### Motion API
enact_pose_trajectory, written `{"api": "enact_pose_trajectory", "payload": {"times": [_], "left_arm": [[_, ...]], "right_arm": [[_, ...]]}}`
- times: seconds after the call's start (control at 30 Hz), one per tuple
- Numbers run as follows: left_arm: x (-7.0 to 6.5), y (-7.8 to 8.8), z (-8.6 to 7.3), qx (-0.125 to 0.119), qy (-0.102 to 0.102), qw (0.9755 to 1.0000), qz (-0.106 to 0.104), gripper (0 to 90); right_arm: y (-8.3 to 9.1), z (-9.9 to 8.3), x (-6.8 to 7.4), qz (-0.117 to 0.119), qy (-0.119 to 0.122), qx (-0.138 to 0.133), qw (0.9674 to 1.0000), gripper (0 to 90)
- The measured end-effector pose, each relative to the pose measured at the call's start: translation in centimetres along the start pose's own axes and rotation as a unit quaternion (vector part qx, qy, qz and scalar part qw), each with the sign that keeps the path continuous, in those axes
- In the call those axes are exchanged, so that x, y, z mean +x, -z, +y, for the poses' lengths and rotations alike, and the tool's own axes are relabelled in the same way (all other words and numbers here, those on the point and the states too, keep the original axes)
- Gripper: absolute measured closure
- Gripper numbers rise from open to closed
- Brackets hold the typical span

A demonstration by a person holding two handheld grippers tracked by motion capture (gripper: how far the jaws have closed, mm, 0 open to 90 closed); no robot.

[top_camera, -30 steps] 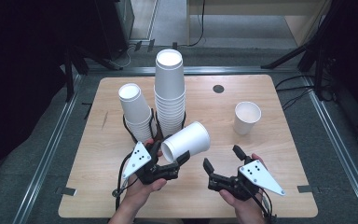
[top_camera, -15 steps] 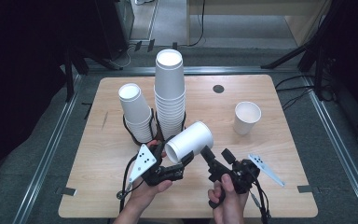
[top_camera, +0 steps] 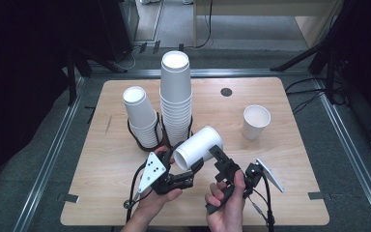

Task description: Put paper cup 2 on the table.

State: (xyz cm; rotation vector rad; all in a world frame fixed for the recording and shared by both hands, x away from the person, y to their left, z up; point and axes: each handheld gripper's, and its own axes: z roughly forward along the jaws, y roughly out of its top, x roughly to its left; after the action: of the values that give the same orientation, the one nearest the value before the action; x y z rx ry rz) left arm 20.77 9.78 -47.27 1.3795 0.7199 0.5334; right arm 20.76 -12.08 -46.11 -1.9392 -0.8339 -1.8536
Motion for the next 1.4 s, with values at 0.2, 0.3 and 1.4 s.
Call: {"api": "enact_pose_trajectory", "payload": {"times": [0.2,0.3,1.4], "left_arm": [[-0.2,0.0,0.0,0.0,0.0,1.0,-0.003,22.9],[-0.4,-0.1,0.0,0.001,-0.001,1.0,-0.006,22.9],[0.2,0.0,0.3,0.059,0.033,0.9973,-0.027,4.5]], "right_arm": [[-0.6,-0.1,0.0,0.012,-0.046,0.002,0.9989,0.0],[-1.1,-0.2,-0.1,0.017,-0.058,0.0,0.9982,0.0],[-2.0,1.4,-0.6,0.045,-0.018,-0.08,0.9956,14.8]]}}
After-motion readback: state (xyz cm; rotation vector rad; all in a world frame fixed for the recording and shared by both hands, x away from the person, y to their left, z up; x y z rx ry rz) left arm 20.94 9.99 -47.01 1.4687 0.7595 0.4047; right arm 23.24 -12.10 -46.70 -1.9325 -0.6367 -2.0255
